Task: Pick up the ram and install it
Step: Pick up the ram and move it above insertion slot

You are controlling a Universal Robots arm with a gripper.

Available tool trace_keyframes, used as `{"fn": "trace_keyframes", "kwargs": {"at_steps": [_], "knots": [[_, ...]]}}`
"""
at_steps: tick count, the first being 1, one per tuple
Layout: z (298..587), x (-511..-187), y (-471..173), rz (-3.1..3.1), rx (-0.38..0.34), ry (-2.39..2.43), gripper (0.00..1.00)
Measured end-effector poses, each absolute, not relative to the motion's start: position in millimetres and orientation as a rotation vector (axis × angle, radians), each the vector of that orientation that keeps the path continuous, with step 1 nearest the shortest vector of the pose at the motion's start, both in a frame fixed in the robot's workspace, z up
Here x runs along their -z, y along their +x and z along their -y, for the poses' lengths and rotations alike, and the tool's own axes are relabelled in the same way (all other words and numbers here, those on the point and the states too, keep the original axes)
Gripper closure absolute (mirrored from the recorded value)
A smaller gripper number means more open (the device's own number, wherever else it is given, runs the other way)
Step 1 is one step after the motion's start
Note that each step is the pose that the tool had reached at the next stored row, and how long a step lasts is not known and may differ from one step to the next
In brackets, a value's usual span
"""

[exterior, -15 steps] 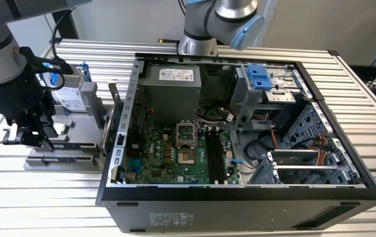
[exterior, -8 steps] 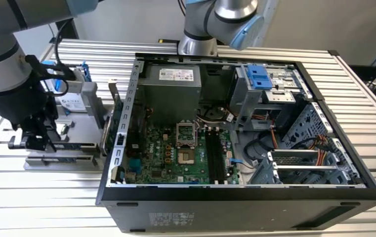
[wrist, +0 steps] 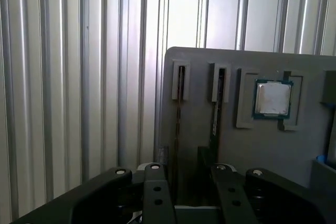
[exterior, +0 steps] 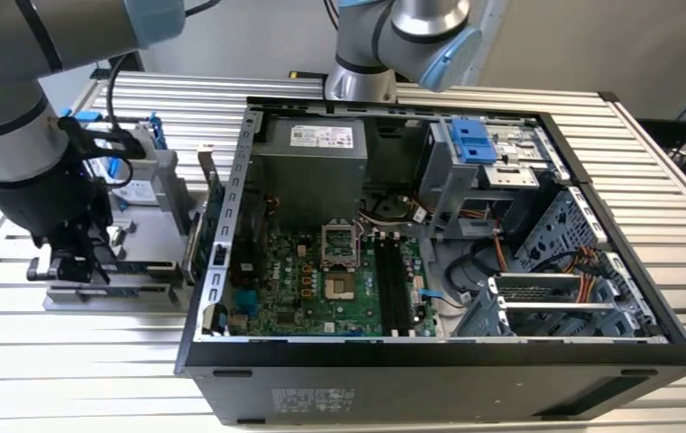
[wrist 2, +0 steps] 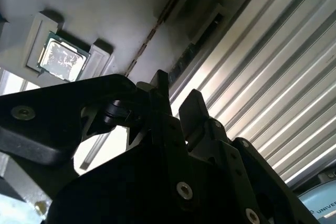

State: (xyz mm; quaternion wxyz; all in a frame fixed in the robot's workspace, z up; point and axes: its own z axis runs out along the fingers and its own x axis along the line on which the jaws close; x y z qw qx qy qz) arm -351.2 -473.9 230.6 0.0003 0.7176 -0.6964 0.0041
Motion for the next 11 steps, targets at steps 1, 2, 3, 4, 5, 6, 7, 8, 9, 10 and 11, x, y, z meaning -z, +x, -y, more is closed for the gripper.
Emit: {"fn": "trace_keyframes", "kwargs": {"at_steps": [1, 2, 3, 4, 5, 6, 7, 8, 9, 10, 11], "knots": [[473.9, -228.8, -351.2, 2.189, -0.013, 2.253, 0.00], [473.9, -226.9, -351.2, 2.190, -0.013, 2.251, 0.00], [473.9, -225.1, -351.2, 2.190, -0.013, 2.251, 0.00], [473.9, -223.4, -351.2, 2.191, -0.014, 2.250, 0.00], [473.9, -221.6, -351.2, 2.191, -0.014, 2.249, 0.00], [473.9, -219.9, -351.2, 2.191, -0.014, 2.249, 0.00], [473.9, -218.5, -351.2, 2.191, -0.013, 2.248, 0.00], [474.0, -217.4, -351.3, 2.190, -0.011, 2.247, 0.00], [474.2, -216.0, -351.3, 2.189, -0.010, 2.246, 0.00], [474.4, -214.4, -351.2, 2.189, -0.009, 2.246, 0.00], [474.6, -212.9, -351.2, 2.189, -0.008, 2.246, 0.00]]}}
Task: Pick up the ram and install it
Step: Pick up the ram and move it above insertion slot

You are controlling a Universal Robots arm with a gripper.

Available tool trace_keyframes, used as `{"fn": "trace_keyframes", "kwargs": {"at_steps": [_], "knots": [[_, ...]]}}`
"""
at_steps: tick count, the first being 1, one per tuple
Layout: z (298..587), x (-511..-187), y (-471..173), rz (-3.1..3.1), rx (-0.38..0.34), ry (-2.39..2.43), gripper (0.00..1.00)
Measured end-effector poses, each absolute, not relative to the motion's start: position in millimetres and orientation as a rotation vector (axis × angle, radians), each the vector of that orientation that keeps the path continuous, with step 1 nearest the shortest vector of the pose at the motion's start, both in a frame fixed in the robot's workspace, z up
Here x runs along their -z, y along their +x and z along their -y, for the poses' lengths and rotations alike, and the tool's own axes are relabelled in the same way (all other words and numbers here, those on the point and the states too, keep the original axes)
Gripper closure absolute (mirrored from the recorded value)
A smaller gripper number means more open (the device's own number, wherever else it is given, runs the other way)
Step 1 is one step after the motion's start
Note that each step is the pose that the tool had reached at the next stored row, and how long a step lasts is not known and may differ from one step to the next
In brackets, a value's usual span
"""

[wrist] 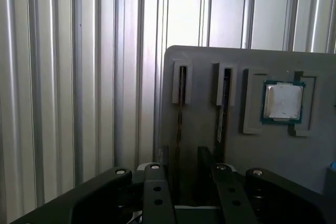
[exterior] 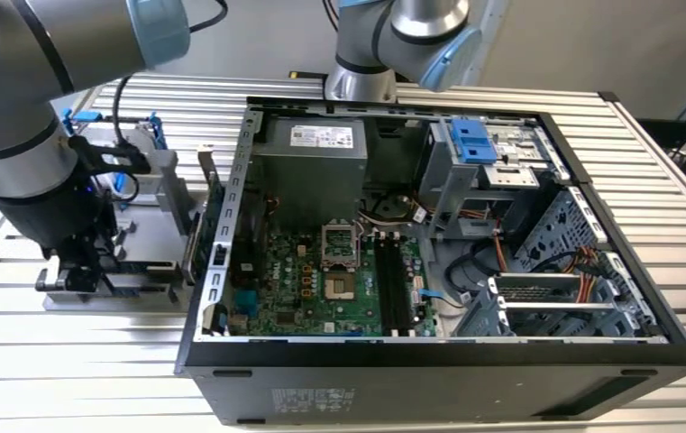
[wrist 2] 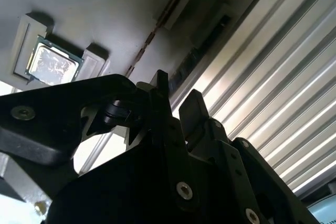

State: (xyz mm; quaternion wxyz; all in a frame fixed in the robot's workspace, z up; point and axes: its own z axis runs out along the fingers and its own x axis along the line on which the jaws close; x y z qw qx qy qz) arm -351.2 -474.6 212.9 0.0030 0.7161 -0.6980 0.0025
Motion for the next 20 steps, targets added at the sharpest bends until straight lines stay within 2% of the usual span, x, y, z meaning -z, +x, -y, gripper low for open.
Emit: {"fn": "trace_keyframes", "kwargs": {"at_steps": [9, 20], "knots": [[476.3, -198.6, -352.1, 2.187, -0.005, 2.244, 0.00], [476.2, -197.9, -354.2, 2.187, -0.005, 2.244, 0.00]]}}
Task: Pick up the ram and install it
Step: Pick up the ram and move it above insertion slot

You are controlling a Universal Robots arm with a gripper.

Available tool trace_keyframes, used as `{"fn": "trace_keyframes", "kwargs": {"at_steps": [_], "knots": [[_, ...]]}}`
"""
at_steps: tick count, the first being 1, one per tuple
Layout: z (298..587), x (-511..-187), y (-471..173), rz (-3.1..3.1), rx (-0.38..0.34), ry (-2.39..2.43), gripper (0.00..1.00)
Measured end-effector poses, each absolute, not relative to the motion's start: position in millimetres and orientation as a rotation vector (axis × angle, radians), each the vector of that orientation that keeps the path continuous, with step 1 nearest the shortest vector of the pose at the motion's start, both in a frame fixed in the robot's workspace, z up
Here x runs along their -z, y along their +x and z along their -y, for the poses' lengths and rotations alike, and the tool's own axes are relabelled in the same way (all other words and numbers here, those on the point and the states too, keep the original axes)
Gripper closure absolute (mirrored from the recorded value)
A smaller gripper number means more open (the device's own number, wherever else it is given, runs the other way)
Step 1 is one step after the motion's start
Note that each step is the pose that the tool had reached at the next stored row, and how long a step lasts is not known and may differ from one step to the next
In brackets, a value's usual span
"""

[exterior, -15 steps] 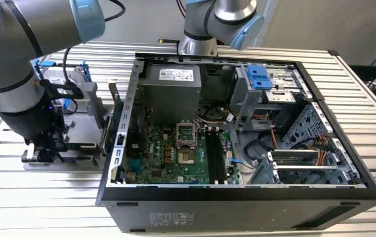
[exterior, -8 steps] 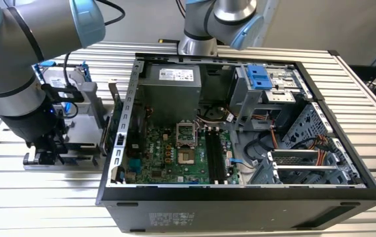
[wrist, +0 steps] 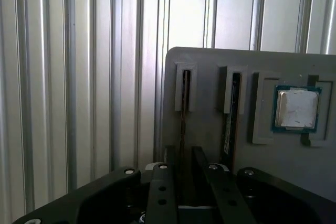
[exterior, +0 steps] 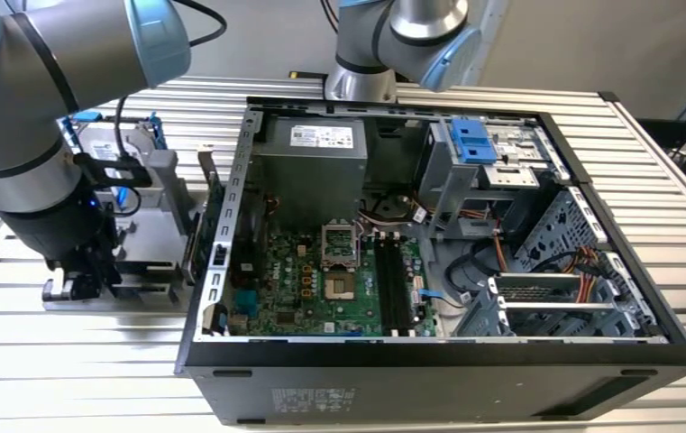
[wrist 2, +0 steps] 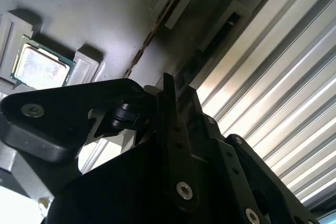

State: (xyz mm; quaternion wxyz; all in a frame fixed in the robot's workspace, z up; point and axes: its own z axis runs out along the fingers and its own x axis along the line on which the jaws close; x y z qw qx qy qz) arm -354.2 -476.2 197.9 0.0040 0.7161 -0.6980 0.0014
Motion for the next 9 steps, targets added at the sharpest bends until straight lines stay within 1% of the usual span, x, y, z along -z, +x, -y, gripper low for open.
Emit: {"fn": "trace_keyframes", "kwargs": {"at_steps": [9], "knots": [[476.2, -196.6, -350.2, 2.187, -0.005, 2.244, 0.00]]}}
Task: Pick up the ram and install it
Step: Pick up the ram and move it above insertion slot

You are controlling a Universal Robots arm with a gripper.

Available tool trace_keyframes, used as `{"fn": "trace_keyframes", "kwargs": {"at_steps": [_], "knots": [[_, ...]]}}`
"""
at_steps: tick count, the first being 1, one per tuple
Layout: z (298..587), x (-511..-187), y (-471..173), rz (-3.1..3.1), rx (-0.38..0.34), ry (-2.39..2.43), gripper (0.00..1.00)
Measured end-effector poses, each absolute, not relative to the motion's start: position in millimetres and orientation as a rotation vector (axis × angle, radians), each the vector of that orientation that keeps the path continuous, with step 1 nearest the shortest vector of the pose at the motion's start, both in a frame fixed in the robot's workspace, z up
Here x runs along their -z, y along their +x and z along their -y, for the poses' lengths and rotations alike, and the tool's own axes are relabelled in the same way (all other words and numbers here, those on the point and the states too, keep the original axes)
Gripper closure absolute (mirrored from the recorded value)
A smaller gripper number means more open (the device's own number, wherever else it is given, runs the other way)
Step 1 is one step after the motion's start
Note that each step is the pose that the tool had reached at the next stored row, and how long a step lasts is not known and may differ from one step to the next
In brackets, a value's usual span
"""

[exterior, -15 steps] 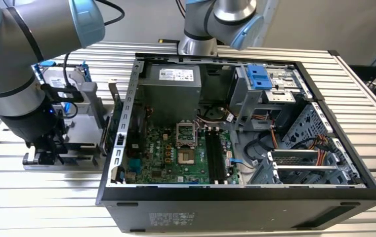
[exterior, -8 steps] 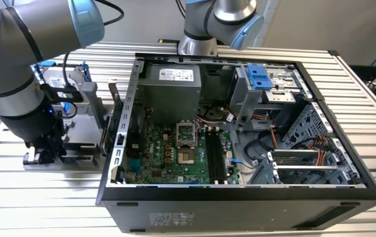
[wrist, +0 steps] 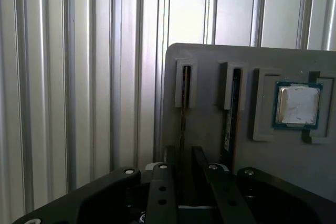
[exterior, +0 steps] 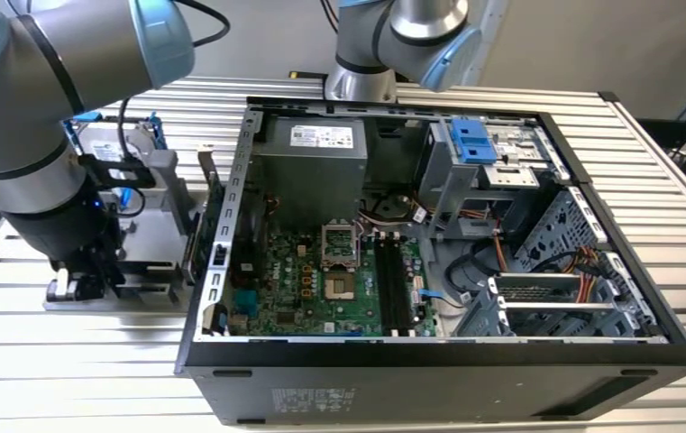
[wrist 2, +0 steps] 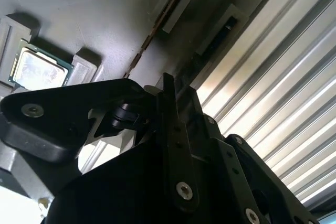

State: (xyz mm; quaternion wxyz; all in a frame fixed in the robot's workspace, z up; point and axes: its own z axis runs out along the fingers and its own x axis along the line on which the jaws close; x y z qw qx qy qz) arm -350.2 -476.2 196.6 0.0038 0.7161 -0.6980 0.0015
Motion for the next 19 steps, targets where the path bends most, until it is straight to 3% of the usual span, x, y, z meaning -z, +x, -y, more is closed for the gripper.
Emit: {"fn": "trace_keyframes", "kwargs": {"at_steps": [15, 16, 19], "knots": [[476.2, -196.3, -350.3, 2.187, -0.005, 2.244, 0.00], [476.2, -196.3, -350.3, 2.187, -0.005, 2.244, 1.00], [476.2, -196.3, -350.3, 2.187, -0.004, 2.244, 1.00]]}}
